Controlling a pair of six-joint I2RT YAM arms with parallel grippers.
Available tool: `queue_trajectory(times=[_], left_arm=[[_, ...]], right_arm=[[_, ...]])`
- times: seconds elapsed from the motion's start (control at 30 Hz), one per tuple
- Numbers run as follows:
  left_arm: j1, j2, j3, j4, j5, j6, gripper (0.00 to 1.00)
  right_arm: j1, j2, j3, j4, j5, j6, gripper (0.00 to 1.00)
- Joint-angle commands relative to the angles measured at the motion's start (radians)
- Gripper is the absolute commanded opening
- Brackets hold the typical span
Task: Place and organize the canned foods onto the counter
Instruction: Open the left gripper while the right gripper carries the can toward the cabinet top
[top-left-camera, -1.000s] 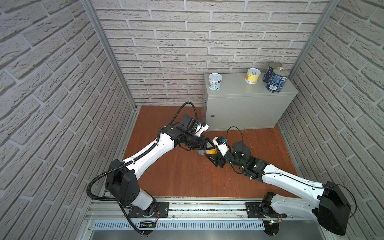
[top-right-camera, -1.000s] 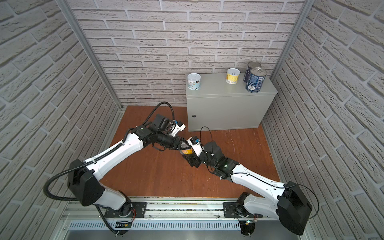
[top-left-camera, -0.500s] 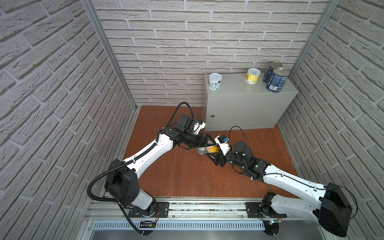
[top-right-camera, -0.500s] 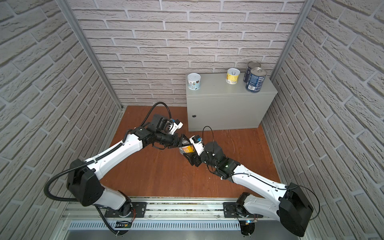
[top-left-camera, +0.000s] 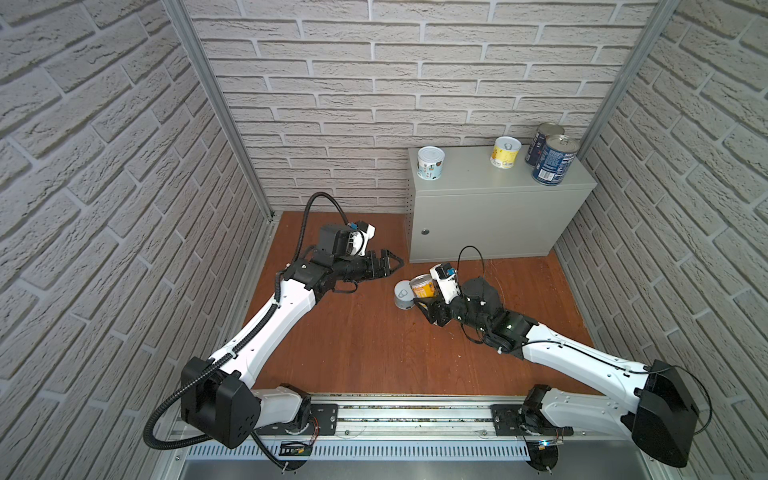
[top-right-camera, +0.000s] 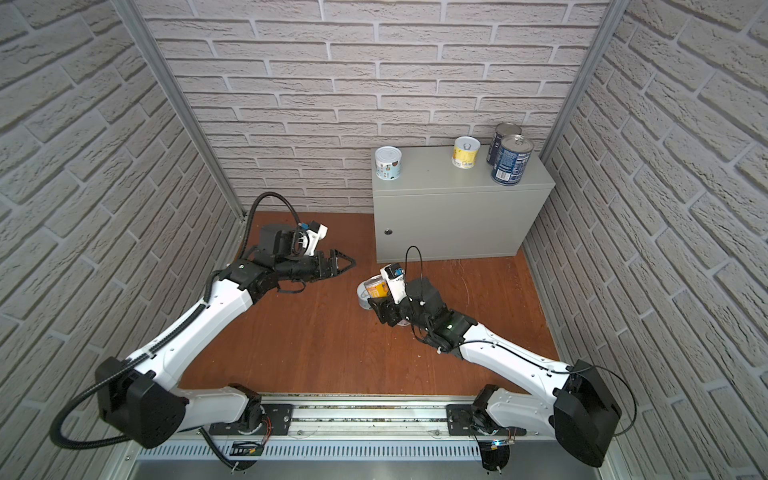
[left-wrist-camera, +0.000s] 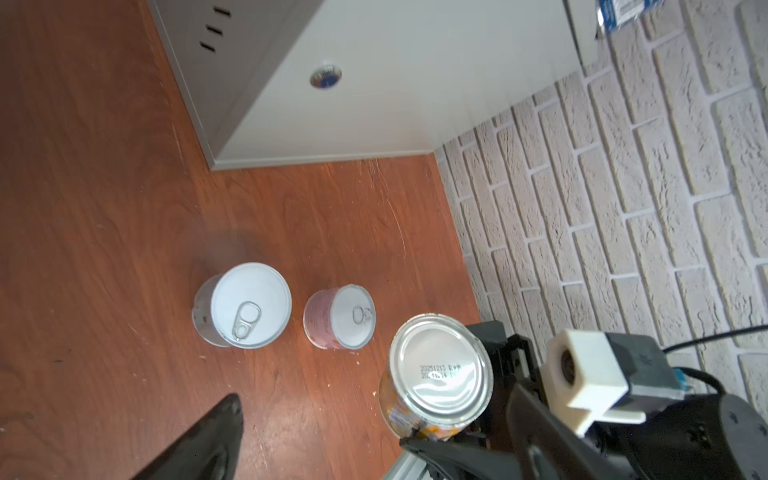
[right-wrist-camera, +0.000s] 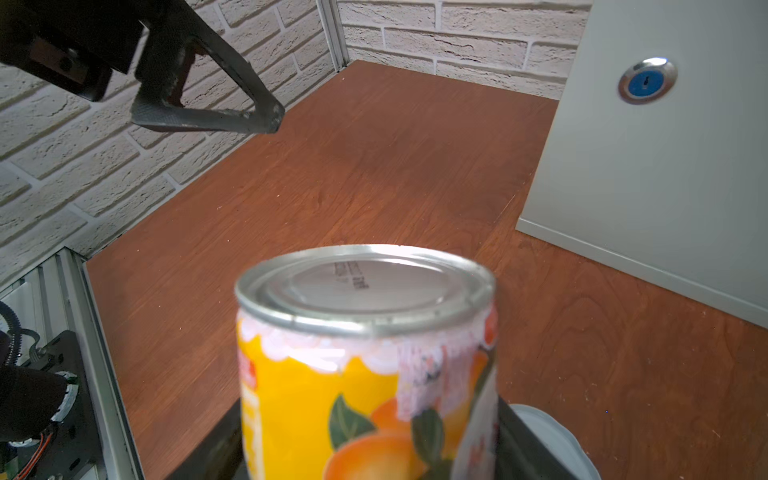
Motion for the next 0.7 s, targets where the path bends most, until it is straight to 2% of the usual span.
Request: queue_trajectory(times=[0.0, 0.13, 0.4, 0.67], left_arm=[[0.023, -0.045, -0.017, 0.049, -0.048, 0.03, 0.98], [0.034, -0.087, -0.023, 0.01, -0.09, 0.071, 0.98], [0.039, -0.123, -0.077, 0.046, -0.11, 0.086, 0.99], [0.04, -0.161, -0.126, 0.091, -0.116, 0.131, 0.98]], right_arm=[[0.002, -0.01, 0.05, 0.109, 0.032, 0.011, 0.52], [0.003, -0.019, 0.078, 0.113, 0.073, -0.003, 0.52], [-0.02, -0.087, 0.213, 0.0, 0.336, -0.145, 0.53], [-0.173, -0.093, 0.386, -0.013, 0.353, -0.272, 0.54]])
